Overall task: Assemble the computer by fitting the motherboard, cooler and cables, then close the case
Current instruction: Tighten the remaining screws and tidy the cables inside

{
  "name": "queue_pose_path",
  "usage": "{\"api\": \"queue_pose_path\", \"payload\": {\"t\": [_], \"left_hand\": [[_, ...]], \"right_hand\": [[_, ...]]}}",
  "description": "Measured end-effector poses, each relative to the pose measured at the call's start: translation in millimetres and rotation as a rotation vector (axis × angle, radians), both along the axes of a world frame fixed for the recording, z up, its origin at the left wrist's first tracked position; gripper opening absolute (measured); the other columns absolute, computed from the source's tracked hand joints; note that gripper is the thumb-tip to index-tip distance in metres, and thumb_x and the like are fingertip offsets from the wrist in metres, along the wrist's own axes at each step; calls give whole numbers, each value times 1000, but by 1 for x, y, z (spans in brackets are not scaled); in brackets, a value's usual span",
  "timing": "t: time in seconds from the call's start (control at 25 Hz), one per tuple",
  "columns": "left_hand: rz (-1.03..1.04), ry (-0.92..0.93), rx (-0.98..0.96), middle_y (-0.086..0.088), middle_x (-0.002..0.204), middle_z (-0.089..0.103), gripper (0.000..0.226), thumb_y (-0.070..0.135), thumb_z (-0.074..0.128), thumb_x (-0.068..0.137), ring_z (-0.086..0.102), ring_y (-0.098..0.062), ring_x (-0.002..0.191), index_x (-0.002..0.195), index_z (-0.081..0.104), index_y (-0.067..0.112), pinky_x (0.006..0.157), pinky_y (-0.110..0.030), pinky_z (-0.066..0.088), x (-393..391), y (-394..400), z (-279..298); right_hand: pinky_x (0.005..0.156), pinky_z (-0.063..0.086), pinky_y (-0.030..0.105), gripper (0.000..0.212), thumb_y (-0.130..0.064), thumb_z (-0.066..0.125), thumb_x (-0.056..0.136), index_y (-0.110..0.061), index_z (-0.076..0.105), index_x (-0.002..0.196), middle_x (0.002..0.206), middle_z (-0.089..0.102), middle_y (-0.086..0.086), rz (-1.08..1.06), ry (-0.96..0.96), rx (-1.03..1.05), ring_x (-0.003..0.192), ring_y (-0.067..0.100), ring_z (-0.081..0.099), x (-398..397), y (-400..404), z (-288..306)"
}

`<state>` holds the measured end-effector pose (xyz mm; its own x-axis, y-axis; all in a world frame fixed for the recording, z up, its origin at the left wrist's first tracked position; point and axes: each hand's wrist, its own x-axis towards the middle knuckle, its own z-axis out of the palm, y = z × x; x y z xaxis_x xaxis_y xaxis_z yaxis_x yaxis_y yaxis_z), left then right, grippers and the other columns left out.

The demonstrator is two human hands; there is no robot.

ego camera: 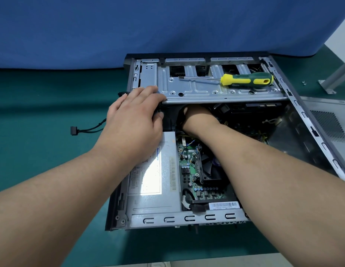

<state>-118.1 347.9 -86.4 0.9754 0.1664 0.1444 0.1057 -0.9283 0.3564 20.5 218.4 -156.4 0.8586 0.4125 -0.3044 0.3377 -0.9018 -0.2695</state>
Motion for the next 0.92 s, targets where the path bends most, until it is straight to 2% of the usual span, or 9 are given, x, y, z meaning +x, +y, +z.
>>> {"api": "queue_pose_path", "payload": {"t": [0.48, 0.64, 0.92], "left_hand": [[-2, -7, -2, 21, 159, 35, 41, 29, 46, 103, 21, -2, 151, 144, 49, 36, 124, -34, 8, 0, 0, 1], [-5, -6, -4, 21, 160, 35, 42, 28, 47, 103, 21, -3, 152, 144, 50, 37, 125, -35, 8, 1, 0, 1], [-2, -14, -4, 21, 160, 36, 42, 29, 47, 102, 21, -2, 151, 144, 50, 37, 124, -34, 9, 1, 1, 0]], "right_hand": [[89, 52, 37, 37, -5, 59, 86, -10, 66, 123, 123, 65, 16, 94, -97, -80, 111, 37, 64, -2, 2, -7], [93, 51, 38, 41, -3, 60, 87, -6, 62, 128, 129, 62, 18, 110, -153, -88, 116, 38, 63, -5, 1, -6], [93, 50, 38, 42, -7, 58, 87, -9, 61, 129, 132, 60, 16, 168, -159, -138, 119, 37, 60, -5, 4, -4]]}}
